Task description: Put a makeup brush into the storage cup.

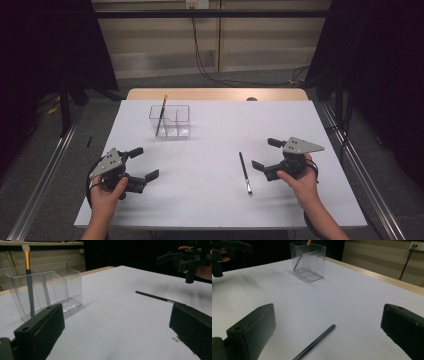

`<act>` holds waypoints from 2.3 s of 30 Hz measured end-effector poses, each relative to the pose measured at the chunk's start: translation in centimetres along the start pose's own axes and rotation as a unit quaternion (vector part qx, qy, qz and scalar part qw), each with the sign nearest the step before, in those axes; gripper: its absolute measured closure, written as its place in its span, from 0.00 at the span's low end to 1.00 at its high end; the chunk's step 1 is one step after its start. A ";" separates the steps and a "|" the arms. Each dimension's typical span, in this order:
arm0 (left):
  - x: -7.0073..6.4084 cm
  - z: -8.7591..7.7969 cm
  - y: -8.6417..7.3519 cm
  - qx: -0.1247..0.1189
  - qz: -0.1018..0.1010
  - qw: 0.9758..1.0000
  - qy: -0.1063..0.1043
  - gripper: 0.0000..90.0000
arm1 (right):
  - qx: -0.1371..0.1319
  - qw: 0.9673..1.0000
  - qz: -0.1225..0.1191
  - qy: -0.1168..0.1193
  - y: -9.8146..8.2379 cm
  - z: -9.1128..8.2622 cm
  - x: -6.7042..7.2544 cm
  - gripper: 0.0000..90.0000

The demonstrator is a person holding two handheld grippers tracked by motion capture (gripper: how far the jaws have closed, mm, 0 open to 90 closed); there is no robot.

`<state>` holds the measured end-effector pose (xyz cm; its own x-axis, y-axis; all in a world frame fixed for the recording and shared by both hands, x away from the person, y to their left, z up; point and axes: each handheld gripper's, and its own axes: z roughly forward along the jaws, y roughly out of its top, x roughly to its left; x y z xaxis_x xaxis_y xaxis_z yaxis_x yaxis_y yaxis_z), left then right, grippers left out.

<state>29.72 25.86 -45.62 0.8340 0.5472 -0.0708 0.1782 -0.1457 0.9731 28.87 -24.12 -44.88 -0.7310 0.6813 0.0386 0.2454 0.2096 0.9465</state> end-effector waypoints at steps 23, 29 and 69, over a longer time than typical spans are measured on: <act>0.1 0.0 0.0 0.003 -0.001 1.000 0.000 0.00 | 0.105 0.994 -0.022 0.021 1.8 2.9 1.3 0.00; 0.1 0.0 0.0 0.004 -0.001 1.000 -0.001 0.00 | 0.161 0.986 -0.028 0.020 1.8 3.6 1.6 0.00; 0.0 0.4 -0.1 0.010 -0.004 1.000 0.000 0.00 | 0.379 0.925 -0.022 0.023 1.4 6.2 2.0 0.06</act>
<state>29.92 25.57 -45.81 0.8331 0.5476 -0.0779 0.1947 -0.1586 0.9679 31.66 -18.13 -45.45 -0.7733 0.6330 0.0360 0.5774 0.6797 0.4524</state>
